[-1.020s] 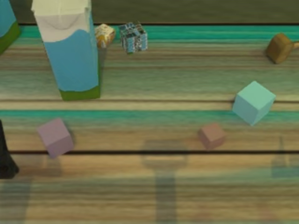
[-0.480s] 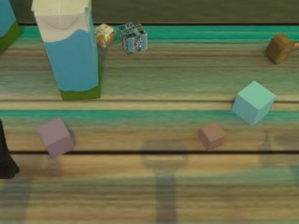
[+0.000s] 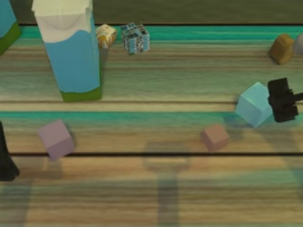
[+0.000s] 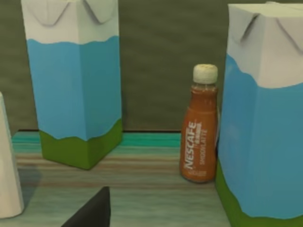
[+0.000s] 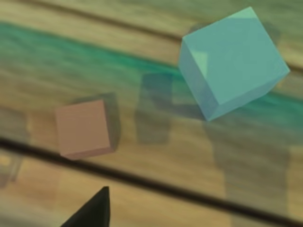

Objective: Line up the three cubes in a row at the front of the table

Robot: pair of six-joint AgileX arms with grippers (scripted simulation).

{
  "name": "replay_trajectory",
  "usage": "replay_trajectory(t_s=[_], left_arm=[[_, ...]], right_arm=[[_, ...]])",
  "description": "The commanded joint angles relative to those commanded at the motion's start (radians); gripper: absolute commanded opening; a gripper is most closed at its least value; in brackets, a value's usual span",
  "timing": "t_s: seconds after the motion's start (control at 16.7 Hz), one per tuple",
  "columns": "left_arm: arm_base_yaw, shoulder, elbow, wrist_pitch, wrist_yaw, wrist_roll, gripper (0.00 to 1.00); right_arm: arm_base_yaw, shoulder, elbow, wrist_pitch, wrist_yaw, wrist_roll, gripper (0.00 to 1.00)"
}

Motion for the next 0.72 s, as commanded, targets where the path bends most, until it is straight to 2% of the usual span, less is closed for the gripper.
replay_trajectory(t_s=[0.42, 0.72], left_arm=[[0.0, 0.0, 0.0, 0.0, 0.0, 0.0, 1.0], [0.0, 0.0, 0.0, 0.0, 0.0, 0.0, 1.0]], right_arm=[[0.147, 0.612, 0.477, -0.327, -0.001, 0.017, 1.0], [0.205, 0.851, 0.676, -0.446, -0.001, 0.025, 1.0]])
